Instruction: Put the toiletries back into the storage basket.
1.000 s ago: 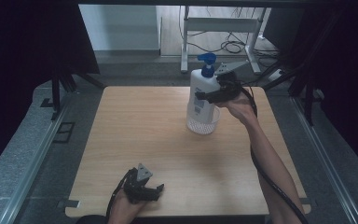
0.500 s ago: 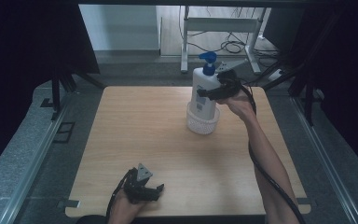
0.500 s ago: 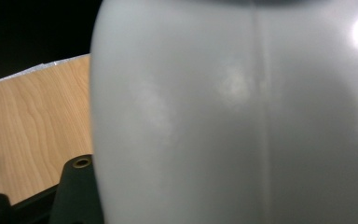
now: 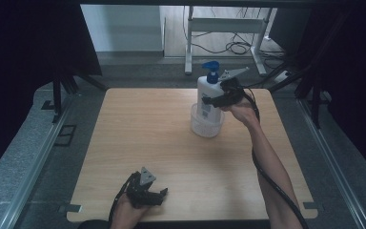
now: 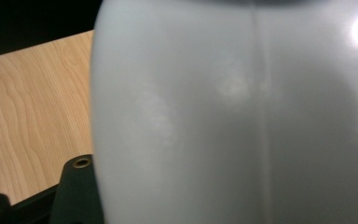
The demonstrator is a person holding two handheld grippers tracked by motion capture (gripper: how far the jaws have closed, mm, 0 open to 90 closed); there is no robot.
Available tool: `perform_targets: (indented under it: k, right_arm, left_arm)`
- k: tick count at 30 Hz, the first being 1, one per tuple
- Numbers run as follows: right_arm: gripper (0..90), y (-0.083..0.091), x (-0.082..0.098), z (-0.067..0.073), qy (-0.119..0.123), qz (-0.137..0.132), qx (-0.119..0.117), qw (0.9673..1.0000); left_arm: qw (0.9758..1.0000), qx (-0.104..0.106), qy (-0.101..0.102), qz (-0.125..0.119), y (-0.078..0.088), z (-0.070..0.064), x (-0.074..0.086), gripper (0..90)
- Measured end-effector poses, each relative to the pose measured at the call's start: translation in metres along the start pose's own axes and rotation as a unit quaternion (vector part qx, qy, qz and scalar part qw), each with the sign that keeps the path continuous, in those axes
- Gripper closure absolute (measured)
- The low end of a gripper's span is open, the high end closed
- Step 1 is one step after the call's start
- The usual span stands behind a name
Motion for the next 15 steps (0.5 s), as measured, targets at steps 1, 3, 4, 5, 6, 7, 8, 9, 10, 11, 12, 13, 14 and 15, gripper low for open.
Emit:
perform_targets:
  k: [1, 3, 4, 5, 6, 7, 8, 9, 10, 11, 12, 13, 14, 15]
  right_arm:
    - [37.2, -0.002, 0.002, 0.000, 0.001, 0.002, 0.000, 1.0000]
    - [37.2, -0.005, 0.005, 0.001, 0.000, 0.004, 0.000, 1.0000]
    - [37.2, -0.007, 0.007, 0.001, 0.000, 0.005, -0.001, 1.0000]
    - [37.3, -0.008, 0.009, 0.001, 0.000, 0.006, -0.001, 1.0000]
    - [37.2, -0.010, 0.010, 0.001, -0.001, 0.007, -0.002, 1.0000]
    - [37.3, -0.011, 0.012, 0.001, -0.001, 0.008, -0.002, 1.0000]
    - [37.3, -0.013, 0.014, 0.001, 0.000, 0.009, -0.002, 1.0000]
    - [37.2, -0.014, 0.015, 0.001, -0.001, 0.010, -0.002, 0.9999]
    - [37.2, -0.016, 0.017, 0.001, -0.001, 0.011, -0.002, 0.9999]
    - [37.2, -0.017, 0.018, 0.001, -0.002, 0.011, -0.002, 0.9999]
    - [37.2, -0.018, 0.020, 0.001, -0.003, 0.011, -0.001, 0.9999]
    - [37.2, -0.019, 0.022, 0.001, -0.003, 0.012, -0.001, 0.9999]
    - [37.2, -0.021, 0.023, 0.001, -0.004, 0.013, -0.001, 0.9999]
    - [37.2, -0.021, 0.025, 0.001, -0.003, 0.013, -0.001, 0.9999]
  left_arm:
    - [1.0000, 0.000, 0.000, 0.000, 0.000, 0.000, 0.000, 11.4]
    - [1.0000, 0.000, 0.000, 0.000, 0.000, 0.000, 0.000, 11.4]
    - [1.0000, 0.000, 0.000, 0.000, 0.000, 0.000, 0.000, 11.4]
    - [1.0000, 0.000, 0.000, 0.000, 0.000, 0.000, 0.000, 11.3]
    - [1.0000, 0.000, 0.000, 0.000, 0.000, 0.000, 0.000, 11.4]
    - [1.0000, 0.000, 0.000, 0.000, 0.000, 0.000, 0.000, 11.4]
    - [1.0000, 0.000, 0.000, 0.000, 0.000, 0.000, 0.000, 11.4]
    - [1.0000, 0.000, 0.000, 0.000, 0.000, 0.000, 0.000, 11.4]
    - [1.0000, 0.000, 0.000, 0.000, 0.000, 0.000, 0.000, 11.4]
    - [1.0000, 0.000, 0.001, 0.000, 0.000, 0.000, 0.000, 11.4]
    - [1.0000, 0.000, 0.001, 0.000, 0.000, 0.000, 0.000, 11.4]
    - [1.0000, 0.000, 0.001, 0.000, 0.000, 0.000, 0.000, 11.4]
    - [1.0000, 0.000, 0.001, 0.000, 0.000, 0.000, 0.000, 11.4]
    - [1.0000, 0.000, 0.001, 0.000, 0.000, 0.000, 0.000, 11.4]
Point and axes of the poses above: each handheld gripper's, and its own axes: y roughly backward along the jaws, x roughly out of its underside, z roughly to its left, the point moved 8 cm from there along -y, roughly forward along the jaws
